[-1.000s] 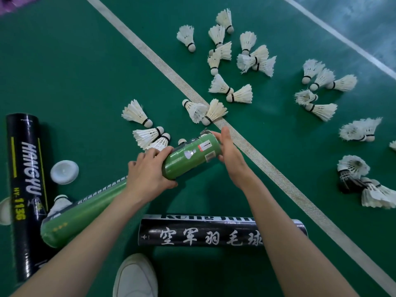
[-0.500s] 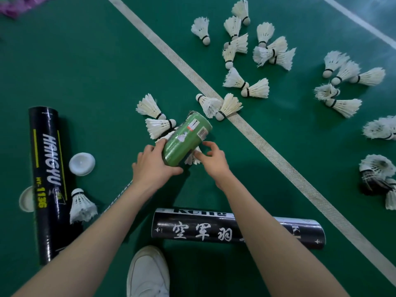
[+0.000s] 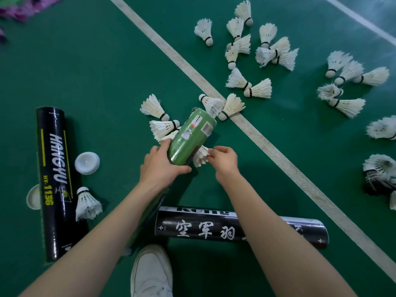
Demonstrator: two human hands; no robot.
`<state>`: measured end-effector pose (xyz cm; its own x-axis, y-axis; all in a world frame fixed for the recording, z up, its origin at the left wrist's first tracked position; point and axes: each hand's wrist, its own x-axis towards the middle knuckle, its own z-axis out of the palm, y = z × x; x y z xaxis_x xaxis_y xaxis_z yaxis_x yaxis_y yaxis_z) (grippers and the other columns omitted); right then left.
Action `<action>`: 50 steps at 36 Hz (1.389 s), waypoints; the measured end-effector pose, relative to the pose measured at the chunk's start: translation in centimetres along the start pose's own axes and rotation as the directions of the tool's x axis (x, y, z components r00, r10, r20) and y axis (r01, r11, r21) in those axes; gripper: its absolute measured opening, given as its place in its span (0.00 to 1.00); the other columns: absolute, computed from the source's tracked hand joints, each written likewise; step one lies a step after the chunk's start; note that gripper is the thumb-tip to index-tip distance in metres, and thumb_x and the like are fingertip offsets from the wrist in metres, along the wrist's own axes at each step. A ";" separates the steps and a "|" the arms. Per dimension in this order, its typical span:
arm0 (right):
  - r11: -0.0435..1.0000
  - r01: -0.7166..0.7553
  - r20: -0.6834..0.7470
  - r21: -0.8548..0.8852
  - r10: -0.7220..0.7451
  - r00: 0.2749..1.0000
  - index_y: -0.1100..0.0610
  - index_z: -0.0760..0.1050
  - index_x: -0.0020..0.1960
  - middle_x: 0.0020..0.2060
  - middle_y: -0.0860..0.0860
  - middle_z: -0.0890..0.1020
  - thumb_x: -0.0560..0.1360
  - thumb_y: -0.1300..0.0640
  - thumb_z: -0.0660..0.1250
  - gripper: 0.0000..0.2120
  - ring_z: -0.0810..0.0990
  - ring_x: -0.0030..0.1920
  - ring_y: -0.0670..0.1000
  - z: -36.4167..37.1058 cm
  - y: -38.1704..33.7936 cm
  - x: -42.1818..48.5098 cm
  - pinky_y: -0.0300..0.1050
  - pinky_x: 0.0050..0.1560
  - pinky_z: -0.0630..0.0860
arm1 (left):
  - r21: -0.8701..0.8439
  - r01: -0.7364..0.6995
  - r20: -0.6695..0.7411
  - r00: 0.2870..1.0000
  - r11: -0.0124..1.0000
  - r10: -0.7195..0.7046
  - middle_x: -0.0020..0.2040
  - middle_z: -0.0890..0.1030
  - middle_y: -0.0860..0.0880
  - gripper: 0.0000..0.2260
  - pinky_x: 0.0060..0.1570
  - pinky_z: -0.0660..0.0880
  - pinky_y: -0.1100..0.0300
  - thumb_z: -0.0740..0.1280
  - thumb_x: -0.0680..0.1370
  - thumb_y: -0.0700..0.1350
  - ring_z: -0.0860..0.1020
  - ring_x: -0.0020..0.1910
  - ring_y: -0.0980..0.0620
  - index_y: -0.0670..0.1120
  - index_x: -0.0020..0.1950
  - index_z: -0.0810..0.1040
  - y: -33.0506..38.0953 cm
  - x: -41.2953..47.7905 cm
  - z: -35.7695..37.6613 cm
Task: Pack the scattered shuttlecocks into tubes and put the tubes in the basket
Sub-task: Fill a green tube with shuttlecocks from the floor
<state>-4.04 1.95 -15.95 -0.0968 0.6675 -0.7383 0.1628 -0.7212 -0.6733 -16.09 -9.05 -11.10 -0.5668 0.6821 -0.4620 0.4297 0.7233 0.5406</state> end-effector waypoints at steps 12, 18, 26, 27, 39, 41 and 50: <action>0.854 0.519 -0.307 -0.046 -0.506 0.806 0.57 0.70 0.54 0.47 0.46 0.76 0.76 0.71 0.63 0.12 0.78 0.45 0.44 -8.5 -5.3 -1.3 0.31 0.40 0.75 | 0.192 -0.082 0.076 0.995 0.978 0.069 0.64 0.70 0.48 0.44 0.61 0.70 0.45 0.77 0.64 0.59 0.70 0.62 0.44 0.57 0.74 0.59 2.0 -0.6 1.0; 0.715 0.677 -0.173 -0.173 -0.699 0.694 0.55 0.68 0.56 0.53 0.51 0.78 0.76 0.69 0.64 0.13 0.77 0.48 0.48 -10.9 -7.7 -2.5 0.40 0.52 0.76 | 0.247 -0.135 0.108 0.988 0.960 0.111 0.61 0.71 0.49 0.42 0.63 0.68 0.45 0.77 0.64 0.58 0.69 0.62 0.45 0.60 0.73 0.60 3.7 -0.7 1.8; 0.698 0.671 0.086 -0.249 -0.674 0.734 0.54 0.69 0.59 0.53 0.48 0.80 0.77 0.69 0.61 0.15 0.78 0.47 0.41 -11.9 -7.7 -3.3 0.33 0.48 0.74 | 0.265 -0.258 0.130 0.964 0.929 0.231 0.60 0.70 0.50 0.40 0.61 0.65 0.49 0.77 0.64 0.57 0.69 0.61 0.47 0.60 0.72 0.62 5.6 -1.6 2.7; 0.715 0.661 0.082 -0.230 -0.662 0.745 0.54 0.69 0.60 0.53 0.48 0.80 0.78 0.69 0.60 0.15 0.78 0.47 0.40 -12.1 -7.8 -3.3 0.32 0.47 0.74 | 0.278 -0.271 0.135 0.961 0.921 0.242 0.60 0.70 0.50 0.40 0.61 0.65 0.50 0.77 0.64 0.57 0.69 0.61 0.47 0.60 0.72 0.62 5.8 -1.7 2.8; 0.771 0.628 -0.015 -0.106 -0.633 0.774 0.53 0.66 0.64 0.57 0.50 0.78 0.77 0.64 0.65 0.18 0.81 0.49 0.47 -14.4 -7.4 -4.4 0.44 0.53 0.79 | 0.235 -0.344 0.089 0.939 0.909 0.332 0.59 0.70 0.53 0.40 0.60 0.64 0.51 0.77 0.65 0.56 0.69 0.59 0.49 0.60 0.73 0.62 7.0 -2.7 3.4; 0.757 0.651 -0.068 -0.062 -0.654 0.754 0.54 0.68 0.61 0.52 0.50 0.80 0.76 0.65 0.66 0.16 0.81 0.49 0.47 -15.0 -7.9 -4.8 0.45 0.55 0.79 | 0.225 -0.369 0.080 0.929 0.902 0.361 0.60 0.71 0.53 0.40 0.60 0.65 0.51 0.77 0.65 0.56 0.68 0.60 0.49 0.59 0.73 0.62 7.1 -2.8 3.4; 0.745 0.666 -0.021 0.041 -0.665 0.746 0.55 0.72 0.56 0.46 0.51 0.82 0.76 0.68 0.66 0.12 0.81 0.47 0.43 -16.8 -8.9 -5.8 0.40 0.54 0.77 | 0.215 -0.416 0.063 0.909 0.884 0.412 0.62 0.71 0.51 0.41 0.62 0.67 0.48 0.78 0.65 0.53 0.68 0.60 0.48 0.58 0.73 0.63 9.4 -2.9 3.6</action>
<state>11.57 7.58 -5.06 -0.1603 0.9818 -0.1020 0.0161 -0.1007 -0.9948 -7.89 -3.81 -7.16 -0.2936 0.9249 -0.2418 0.7665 0.3789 0.5187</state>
